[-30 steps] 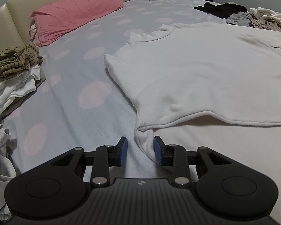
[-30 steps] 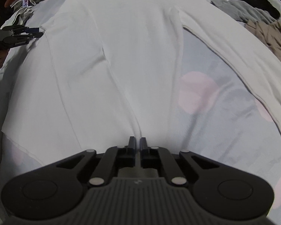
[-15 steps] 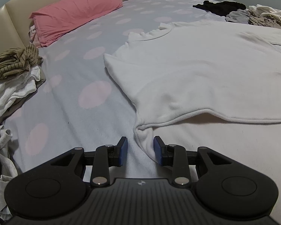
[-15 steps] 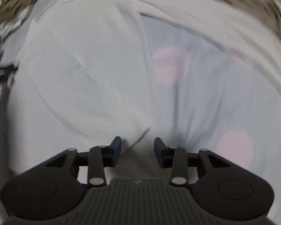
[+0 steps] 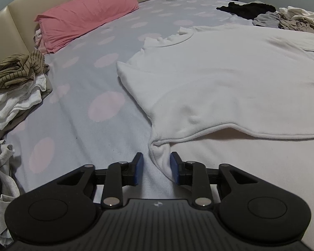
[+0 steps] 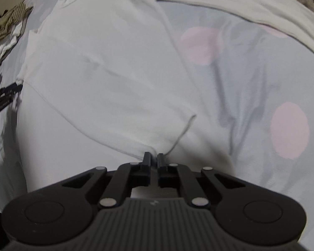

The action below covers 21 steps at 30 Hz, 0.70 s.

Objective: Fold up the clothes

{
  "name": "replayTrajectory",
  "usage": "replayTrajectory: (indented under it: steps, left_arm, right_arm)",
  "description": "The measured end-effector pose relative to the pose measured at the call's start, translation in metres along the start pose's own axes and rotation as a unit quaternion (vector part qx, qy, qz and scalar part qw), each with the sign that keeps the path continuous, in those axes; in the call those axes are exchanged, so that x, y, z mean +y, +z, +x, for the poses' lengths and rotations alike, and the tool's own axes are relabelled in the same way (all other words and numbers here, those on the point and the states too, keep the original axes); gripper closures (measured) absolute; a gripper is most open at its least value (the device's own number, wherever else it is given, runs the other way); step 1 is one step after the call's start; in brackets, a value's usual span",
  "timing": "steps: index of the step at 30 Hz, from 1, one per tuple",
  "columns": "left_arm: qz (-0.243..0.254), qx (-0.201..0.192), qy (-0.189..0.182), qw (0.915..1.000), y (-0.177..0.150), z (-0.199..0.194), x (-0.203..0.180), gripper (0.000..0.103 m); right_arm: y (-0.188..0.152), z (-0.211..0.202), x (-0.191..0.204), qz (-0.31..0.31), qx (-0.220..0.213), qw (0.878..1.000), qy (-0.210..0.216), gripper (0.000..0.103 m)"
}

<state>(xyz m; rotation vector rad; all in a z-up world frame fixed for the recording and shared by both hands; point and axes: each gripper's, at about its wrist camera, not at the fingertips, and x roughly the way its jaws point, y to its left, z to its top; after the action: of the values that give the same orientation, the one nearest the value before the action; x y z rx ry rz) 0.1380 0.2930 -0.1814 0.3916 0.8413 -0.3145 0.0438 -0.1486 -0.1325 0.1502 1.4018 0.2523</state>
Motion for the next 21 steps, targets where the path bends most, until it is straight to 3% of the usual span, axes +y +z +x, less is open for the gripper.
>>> replayTrajectory:
  steps: [8,13,14,15,21]
  left_arm:
    - [-0.018,-0.007,-0.005,0.9998,0.007,-0.002,0.003,0.079]
    - [-0.015,0.000,-0.014,0.9998,0.004,0.009,0.009,0.079]
    - [-0.027,-0.003,-0.019,0.9995,0.004,0.009,0.013,0.092]
    - [-0.040,-0.009,-0.024,0.9989,0.003,0.007,0.017,0.098]
    - [-0.055,-0.017,-0.022,0.9981,-0.008,0.003,0.020,0.097]
  right_arm:
    - [-0.001,-0.009,-0.011,0.018,-0.001,1.000,-0.004,0.098]
    - [-0.014,0.000,-0.008,0.003,0.007,0.999,-0.034,0.099]
    - [-0.013,0.003,-0.007,-0.001,0.011,0.999,-0.039,0.099]
    - [-0.014,0.006,-0.006,-0.007,0.014,0.999,-0.047,0.100]
    - [-0.013,0.013,0.001,-0.019,0.021,0.998,-0.059,0.100]
